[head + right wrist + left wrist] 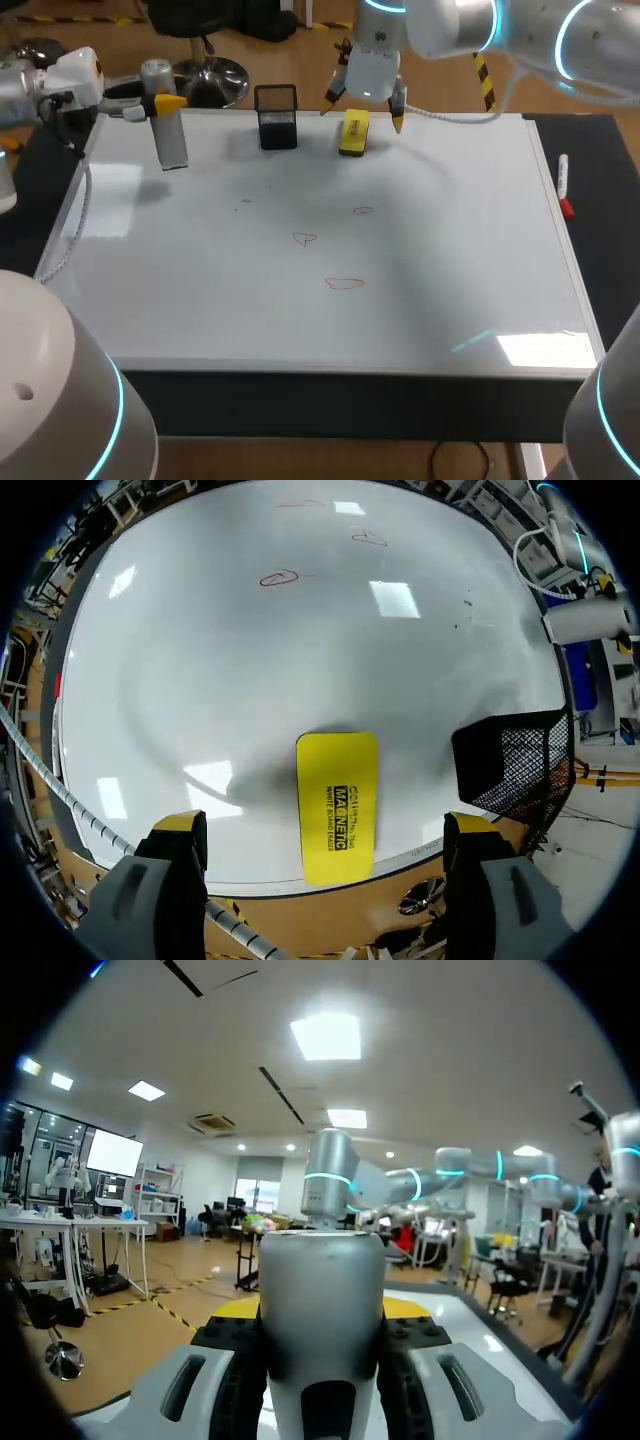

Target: Pick up the inspection probe, press it on each red-marked spot on the whiteboard one by one, put down the probe, pick up the eraser, and wipe off all the red marks.

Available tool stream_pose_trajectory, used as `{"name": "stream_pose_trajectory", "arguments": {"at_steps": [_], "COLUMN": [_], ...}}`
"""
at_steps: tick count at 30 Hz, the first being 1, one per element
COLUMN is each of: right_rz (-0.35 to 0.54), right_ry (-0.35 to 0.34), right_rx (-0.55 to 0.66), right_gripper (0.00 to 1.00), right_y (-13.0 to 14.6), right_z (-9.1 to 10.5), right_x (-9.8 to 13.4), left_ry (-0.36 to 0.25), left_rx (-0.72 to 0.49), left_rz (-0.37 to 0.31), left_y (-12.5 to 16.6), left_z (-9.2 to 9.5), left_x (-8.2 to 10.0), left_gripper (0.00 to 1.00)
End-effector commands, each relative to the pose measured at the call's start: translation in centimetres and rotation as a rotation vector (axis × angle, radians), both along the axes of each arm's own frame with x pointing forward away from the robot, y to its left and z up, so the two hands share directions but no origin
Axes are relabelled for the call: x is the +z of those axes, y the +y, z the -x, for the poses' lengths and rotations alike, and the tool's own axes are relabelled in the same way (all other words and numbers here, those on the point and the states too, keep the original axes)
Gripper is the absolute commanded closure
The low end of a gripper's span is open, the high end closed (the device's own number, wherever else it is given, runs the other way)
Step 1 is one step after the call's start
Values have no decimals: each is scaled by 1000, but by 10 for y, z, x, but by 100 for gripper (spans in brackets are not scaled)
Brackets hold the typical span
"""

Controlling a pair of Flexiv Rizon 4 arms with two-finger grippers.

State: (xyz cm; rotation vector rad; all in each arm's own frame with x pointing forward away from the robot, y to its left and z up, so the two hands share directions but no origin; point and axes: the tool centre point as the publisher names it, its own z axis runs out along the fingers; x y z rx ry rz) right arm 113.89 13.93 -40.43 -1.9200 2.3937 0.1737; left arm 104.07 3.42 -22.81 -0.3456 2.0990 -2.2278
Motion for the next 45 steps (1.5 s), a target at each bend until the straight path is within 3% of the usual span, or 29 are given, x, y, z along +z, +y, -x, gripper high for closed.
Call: {"name": "stream_pose_trajectory", "arguments": {"at_steps": [1,25,27,39,42,45], "right_rz": [5,46,51,70,72,74], "right_ry": [5,53,57,69,69,66], "right_rx": [15,77,78,69,69,67], "right_gripper": [0,0,6,18,50,61], "right_y": [-1,6,6,5,4,4], "right_z": [-3,-17,-18,-19,-19,-20], "right_x": [-1,-20,-22,-28,-28,-28], "left_ry": [-2,-2,-2,-2,-2,-2], "left_rx": [6,6,6,6,6,6], "left_rz": [-1,-1,-1,-1,-1,-1], "left_y": [-1,-1,-1,-1,-1,-1], "left_z": [2,2,2,2,2,2], "left_x": [1,1,1,1,1,1], "left_gripper": [100,100,100,100,100,100]}}
